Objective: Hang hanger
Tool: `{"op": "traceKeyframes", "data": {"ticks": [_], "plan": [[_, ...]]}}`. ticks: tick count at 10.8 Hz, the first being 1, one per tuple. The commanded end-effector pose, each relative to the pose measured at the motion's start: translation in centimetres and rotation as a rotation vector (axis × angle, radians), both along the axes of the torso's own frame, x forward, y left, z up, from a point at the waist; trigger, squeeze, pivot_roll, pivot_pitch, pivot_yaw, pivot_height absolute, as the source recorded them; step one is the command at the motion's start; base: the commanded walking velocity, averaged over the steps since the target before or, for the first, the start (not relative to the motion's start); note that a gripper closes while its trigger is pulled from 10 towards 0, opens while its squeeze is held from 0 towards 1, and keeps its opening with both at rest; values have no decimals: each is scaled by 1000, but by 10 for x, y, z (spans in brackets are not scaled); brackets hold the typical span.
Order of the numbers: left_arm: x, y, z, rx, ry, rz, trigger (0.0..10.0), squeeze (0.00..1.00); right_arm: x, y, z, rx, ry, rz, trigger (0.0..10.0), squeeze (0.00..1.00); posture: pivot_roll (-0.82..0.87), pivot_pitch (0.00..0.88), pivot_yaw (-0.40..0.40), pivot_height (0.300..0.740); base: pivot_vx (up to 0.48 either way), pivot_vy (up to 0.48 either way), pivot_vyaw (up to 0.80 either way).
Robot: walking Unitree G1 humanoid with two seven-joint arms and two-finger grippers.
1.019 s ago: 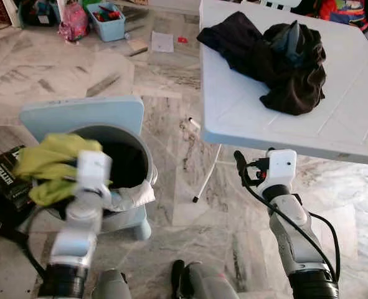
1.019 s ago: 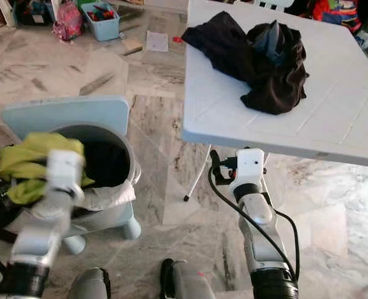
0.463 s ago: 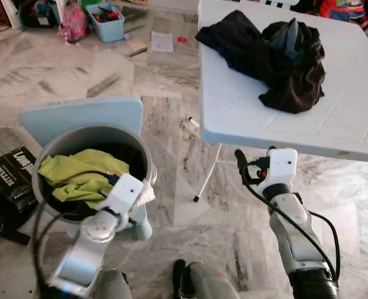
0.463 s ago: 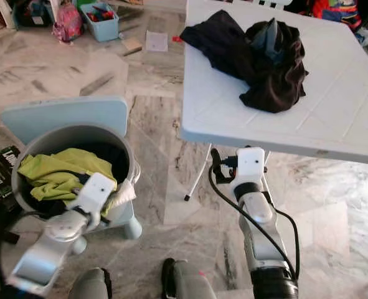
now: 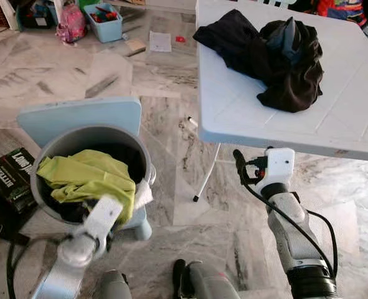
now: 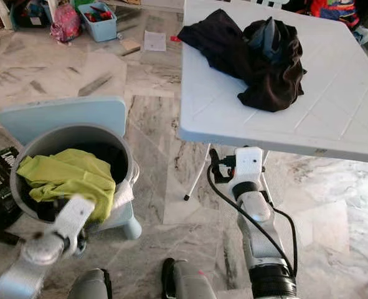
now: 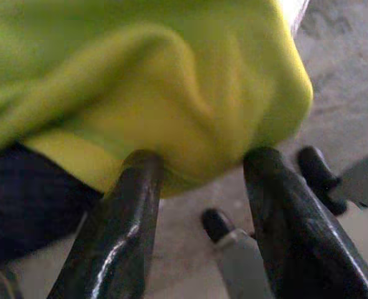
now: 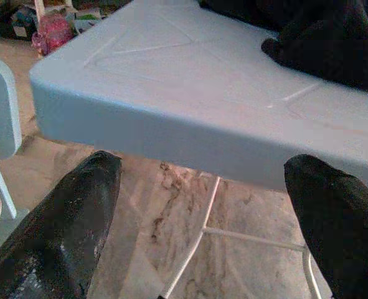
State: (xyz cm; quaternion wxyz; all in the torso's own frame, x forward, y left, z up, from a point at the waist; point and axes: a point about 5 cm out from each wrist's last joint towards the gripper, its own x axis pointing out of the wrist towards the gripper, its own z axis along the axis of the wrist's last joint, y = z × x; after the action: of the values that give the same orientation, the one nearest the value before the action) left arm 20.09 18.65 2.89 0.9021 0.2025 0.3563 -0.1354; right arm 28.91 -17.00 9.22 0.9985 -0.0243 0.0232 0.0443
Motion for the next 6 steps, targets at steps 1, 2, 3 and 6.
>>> {"op": "traceKeyframes", "data": {"ticks": [1,2,3,6], "plan": [[-6,0,-6,-40,46,11,10000,1000,-1,-4,-3,-12,9,-9,10000,0,30,130,-123,740,0,0,0],[-13,9,-9,-73,76,91,10000,1000,0,-8,-2,-17,7,-13,10000,0,28,128,-124,740,0,0,0],[-21,16,-13,-69,86,137,10000,1000,1,-9,-2,-20,7,-14,10000,0,33,127,-124,740,0,0,0],[15,12,30,-109,-323,168,10000,1000,2,-1,-3,-16,6,6,10000,0,40,126,-135,740,0,0,0]]}}
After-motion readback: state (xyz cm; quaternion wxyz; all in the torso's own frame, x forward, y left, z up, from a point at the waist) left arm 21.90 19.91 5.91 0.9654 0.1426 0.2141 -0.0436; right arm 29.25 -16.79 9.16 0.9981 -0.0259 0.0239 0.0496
